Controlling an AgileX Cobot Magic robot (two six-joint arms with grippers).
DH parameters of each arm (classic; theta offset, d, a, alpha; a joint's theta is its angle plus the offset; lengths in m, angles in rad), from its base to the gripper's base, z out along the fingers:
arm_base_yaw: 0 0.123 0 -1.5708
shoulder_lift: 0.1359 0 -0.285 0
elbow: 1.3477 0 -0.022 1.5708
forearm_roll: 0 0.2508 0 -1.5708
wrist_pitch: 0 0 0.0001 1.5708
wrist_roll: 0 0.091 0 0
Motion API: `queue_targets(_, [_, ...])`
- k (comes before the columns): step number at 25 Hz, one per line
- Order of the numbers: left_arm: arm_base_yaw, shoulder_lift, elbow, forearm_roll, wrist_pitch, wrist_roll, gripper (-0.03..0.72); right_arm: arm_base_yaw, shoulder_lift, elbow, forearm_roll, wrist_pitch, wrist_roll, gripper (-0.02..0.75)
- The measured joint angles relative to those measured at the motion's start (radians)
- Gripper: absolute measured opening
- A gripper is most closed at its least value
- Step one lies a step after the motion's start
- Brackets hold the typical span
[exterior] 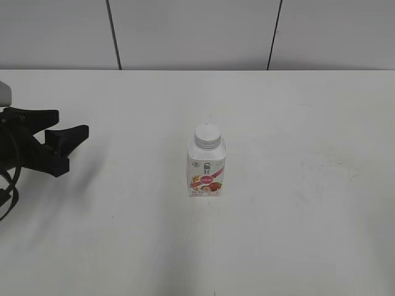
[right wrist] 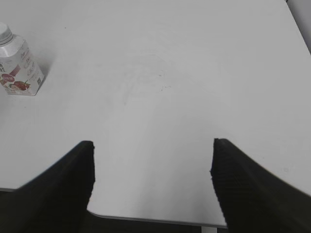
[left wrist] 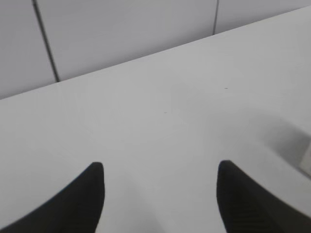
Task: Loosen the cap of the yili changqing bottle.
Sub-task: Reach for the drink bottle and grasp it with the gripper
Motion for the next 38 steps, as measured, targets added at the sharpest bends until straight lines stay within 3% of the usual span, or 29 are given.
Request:
queue_targets(5, [0.000, 0.056, -0.084, 0.218, 0.000, -0.063, 0.452, 0.000, 0.000, 0.000, 0.000, 0.000, 0.000, 0.587])
queue_targets(14, [-0.007, 0.176, -0.182, 0.430, 0.002, -0.137, 0.453, 0.000, 0.000, 0.000, 0.000, 0.000, 0.000, 0.587])
queue_targets(20, [-0.018, 0.255, -0.269, 0.586, -0.070, -0.196, 0.514, 0.000, 0.000, 0.000, 0.000, 0.000, 0.000, 0.587])
queue_targets(29, [-0.123, 0.301, -0.380, 0.652, -0.098, -0.258, 0.536, 0.000, 0.000, 0.000, 0.000, 0.000, 0.000, 0.587])
queue_targets(38, [-0.183, 0.358, -0.457, 0.657, -0.104, -0.272, 0.537, 0.000, 0.000, 0.000, 0.000, 0.000, 0.000, 0.587])
